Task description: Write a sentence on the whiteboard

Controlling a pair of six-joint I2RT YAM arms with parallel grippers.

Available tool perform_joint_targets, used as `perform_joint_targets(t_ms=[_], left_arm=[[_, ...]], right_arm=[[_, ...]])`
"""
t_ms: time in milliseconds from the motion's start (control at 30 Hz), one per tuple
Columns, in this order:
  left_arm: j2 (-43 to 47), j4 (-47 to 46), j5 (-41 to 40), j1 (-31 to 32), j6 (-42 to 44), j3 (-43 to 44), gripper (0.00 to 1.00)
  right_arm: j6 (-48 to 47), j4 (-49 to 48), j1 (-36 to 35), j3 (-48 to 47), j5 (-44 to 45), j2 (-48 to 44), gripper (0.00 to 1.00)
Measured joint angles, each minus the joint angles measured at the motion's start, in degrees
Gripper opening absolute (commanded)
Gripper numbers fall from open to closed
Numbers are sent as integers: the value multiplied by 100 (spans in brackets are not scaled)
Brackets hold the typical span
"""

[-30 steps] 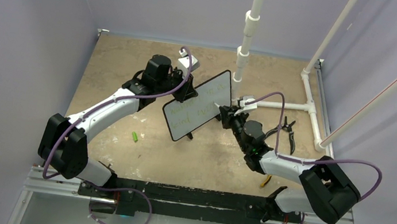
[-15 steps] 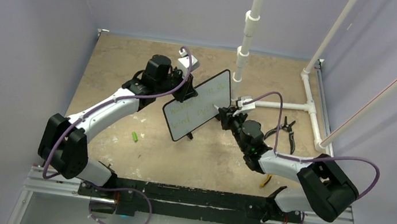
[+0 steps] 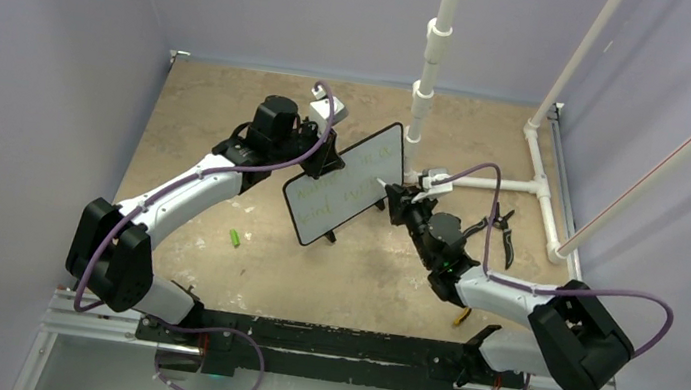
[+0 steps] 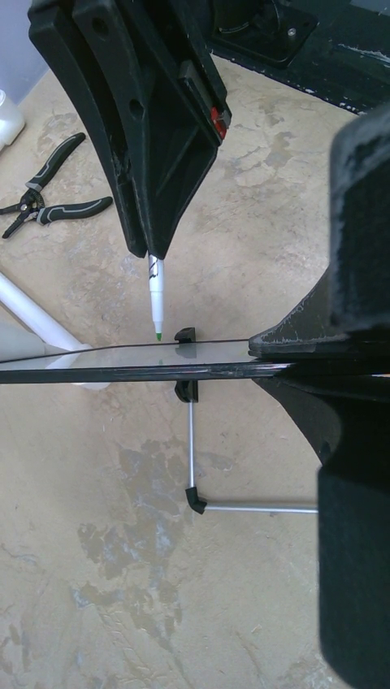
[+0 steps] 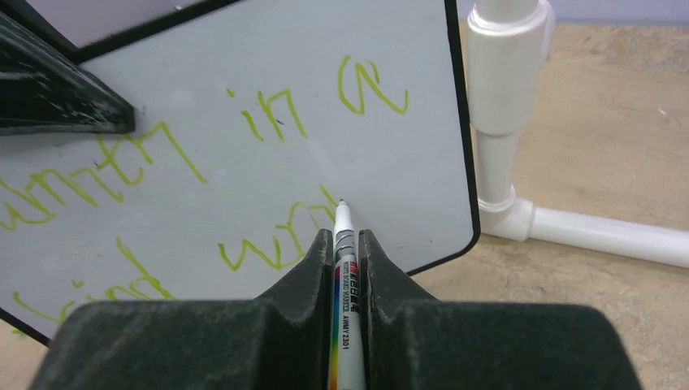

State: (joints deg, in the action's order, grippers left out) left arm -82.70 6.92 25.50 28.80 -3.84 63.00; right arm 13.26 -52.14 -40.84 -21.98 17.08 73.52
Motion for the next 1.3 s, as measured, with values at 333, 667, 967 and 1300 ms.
perform_joint_targets(t_ms=[333, 667, 967, 1300], left_arm=[[4, 0, 9, 0, 0, -2, 0], [4, 2, 4, 0, 0, -2, 0], [11, 0, 4, 0, 0, -11, 0], [11, 0, -20, -2, 0, -11, 0]], right_arm=[[20, 164, 2, -50, 225, 232, 0], [-15, 114, 4, -160, 260, 422, 0], [-190, -39, 4, -151, 125, 356, 0], [-127, 63, 4, -153, 125, 485, 0]])
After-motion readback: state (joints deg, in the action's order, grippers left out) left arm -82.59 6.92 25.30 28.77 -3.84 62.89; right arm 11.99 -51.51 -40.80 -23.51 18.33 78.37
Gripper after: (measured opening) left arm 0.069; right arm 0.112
